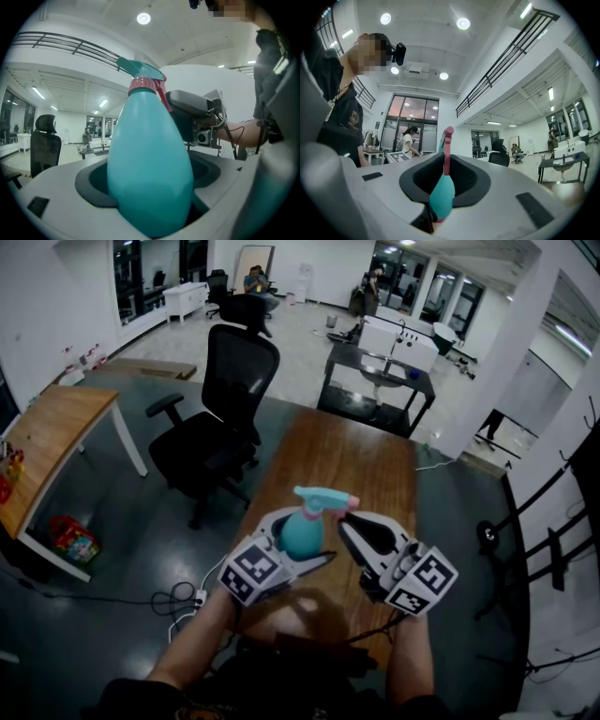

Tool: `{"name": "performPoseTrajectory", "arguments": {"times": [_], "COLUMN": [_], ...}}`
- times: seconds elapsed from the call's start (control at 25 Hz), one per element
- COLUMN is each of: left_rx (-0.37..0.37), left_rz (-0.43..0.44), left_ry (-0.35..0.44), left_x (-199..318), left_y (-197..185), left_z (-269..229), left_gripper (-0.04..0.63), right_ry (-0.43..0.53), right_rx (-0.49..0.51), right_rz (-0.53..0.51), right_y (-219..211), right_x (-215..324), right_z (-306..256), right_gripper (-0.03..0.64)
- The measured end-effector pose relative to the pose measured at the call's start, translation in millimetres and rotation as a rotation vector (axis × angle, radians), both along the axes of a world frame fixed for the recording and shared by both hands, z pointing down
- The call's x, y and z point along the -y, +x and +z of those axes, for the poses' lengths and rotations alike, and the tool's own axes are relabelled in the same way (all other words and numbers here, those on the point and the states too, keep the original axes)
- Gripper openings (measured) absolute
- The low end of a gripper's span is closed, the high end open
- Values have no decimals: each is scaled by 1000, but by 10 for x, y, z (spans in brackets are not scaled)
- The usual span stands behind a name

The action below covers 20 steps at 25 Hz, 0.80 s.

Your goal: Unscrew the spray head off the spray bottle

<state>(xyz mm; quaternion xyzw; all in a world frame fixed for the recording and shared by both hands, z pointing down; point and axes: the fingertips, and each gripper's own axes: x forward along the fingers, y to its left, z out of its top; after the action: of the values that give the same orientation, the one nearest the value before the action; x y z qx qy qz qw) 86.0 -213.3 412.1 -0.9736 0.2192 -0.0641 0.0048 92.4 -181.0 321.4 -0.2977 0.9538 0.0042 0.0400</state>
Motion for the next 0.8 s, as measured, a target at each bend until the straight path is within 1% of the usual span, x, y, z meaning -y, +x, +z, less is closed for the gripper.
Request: {"name": "performPoseTrajectory", "arguments": {"times": [0.24,0.36,0.52,0.6,0.72,0.8], "left_rx": [-5,-5,4,4,7,12], "left_rz": [8,-18,-68,-91,-130,-148], "left_ry": [-3,-6,-9,-13,-20,-20], "left_x": [-31,1,61,84,141,166], "left_y": [-10,-38,-88,-103,-113,-105], "left_z": [15,19,14,23,46,56], "left_gripper": [437,437,437,437,437,437], "right_ry": [-9,-5,17,29,25,-9], "right_rx": [10,16,67,79,37,-2], "right_rz": [-7,14,62,58,36,73], "right_y": [13,-3,31,-11,-204,-303], "right_x": [25,41,28,-34,-102,-45], "right_z": [21,3,-136,-195,-178,-107], "right_gripper": [55,57,69,69,69,69]}}
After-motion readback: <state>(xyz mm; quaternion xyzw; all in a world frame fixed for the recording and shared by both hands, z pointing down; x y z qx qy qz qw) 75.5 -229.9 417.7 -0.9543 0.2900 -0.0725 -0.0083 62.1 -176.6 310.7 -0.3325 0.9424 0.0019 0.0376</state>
